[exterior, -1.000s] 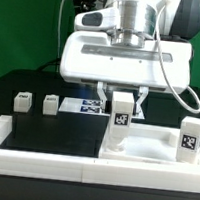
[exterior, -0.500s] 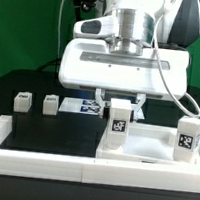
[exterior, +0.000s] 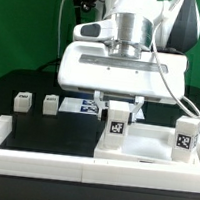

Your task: Assemble square table

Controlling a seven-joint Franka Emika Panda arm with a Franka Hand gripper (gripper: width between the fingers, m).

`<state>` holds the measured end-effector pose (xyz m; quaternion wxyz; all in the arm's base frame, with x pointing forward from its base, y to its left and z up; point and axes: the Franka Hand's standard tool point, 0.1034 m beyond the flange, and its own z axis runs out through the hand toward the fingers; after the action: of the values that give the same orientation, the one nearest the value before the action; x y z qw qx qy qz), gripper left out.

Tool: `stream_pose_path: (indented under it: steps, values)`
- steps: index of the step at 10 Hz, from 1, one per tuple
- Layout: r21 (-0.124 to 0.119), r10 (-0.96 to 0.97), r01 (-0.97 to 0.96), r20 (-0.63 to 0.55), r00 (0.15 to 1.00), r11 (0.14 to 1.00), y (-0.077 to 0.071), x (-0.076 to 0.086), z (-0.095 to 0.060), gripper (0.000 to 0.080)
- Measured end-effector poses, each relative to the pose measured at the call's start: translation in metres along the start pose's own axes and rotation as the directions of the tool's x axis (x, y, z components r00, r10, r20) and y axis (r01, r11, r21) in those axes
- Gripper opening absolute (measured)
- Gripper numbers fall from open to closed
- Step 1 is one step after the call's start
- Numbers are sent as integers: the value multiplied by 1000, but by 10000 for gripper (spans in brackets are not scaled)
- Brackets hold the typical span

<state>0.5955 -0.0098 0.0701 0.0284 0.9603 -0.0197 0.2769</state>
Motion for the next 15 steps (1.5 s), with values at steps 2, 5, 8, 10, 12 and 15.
stream_pose_path:
  steps: [2, 5, 8, 10, 12, 15]
  values:
    - [1, 0, 0, 3, 1000, 1000, 0, 0, 0, 290]
    - [1, 0, 0, 7, 1000, 1000, 0, -1, 1, 451]
    - [1, 0, 0, 7, 1000, 1000, 0, -1, 1, 642]
    - [1, 0, 0, 7, 1000, 1000, 0, -1, 1, 647]
    - [7, 4, -4, 31, 1000, 1000, -1, -1, 0, 649]
    - [33, 22, -26, 111, 994, 999, 2, 15, -20, 649]
